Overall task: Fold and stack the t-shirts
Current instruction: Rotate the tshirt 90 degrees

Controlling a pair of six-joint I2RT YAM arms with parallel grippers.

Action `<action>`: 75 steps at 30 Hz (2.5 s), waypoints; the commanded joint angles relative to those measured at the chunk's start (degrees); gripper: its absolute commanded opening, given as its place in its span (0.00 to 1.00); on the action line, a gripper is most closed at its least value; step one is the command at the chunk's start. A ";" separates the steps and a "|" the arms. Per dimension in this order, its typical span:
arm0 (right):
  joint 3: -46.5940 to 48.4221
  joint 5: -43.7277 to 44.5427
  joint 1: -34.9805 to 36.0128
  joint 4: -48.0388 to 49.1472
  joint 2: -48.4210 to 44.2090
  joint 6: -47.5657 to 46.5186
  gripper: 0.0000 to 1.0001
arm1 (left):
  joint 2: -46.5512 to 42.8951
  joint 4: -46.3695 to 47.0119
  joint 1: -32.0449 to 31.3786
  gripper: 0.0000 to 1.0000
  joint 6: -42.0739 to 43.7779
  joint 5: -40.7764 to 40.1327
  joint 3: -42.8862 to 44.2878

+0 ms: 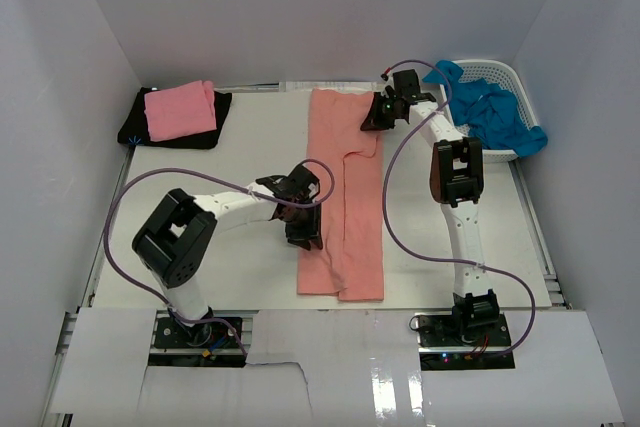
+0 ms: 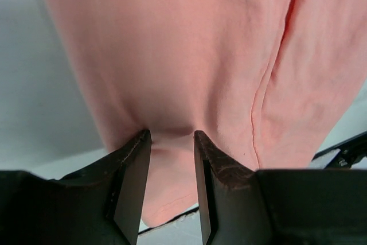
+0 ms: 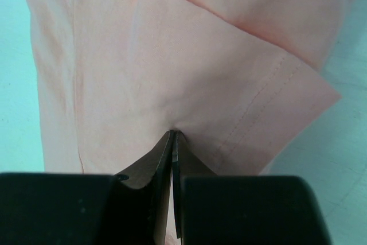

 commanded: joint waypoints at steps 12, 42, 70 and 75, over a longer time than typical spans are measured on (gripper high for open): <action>1.49 -3.39 -0.80 4.48 0.39 0.35 0.08 | -0.44 -5.53 -6.86 0.49 -6.58 -0.10 0.51; -86.12 -20.18 1.48 13.36 -69.74 -0.26 0.08 | -4.94 17.22 3.17 0.56 -1.74 20.78 3.96; -106.53 -22.39 24.94 43.76 -70.29 21.80 0.08 | 8.40 31.02 2.90 0.57 -2.10 21.41 0.34; -106.53 -19.32 26.18 43.52 -65.72 20.75 0.08 | 10.79 30.94 2.98 0.57 -1.48 21.06 1.66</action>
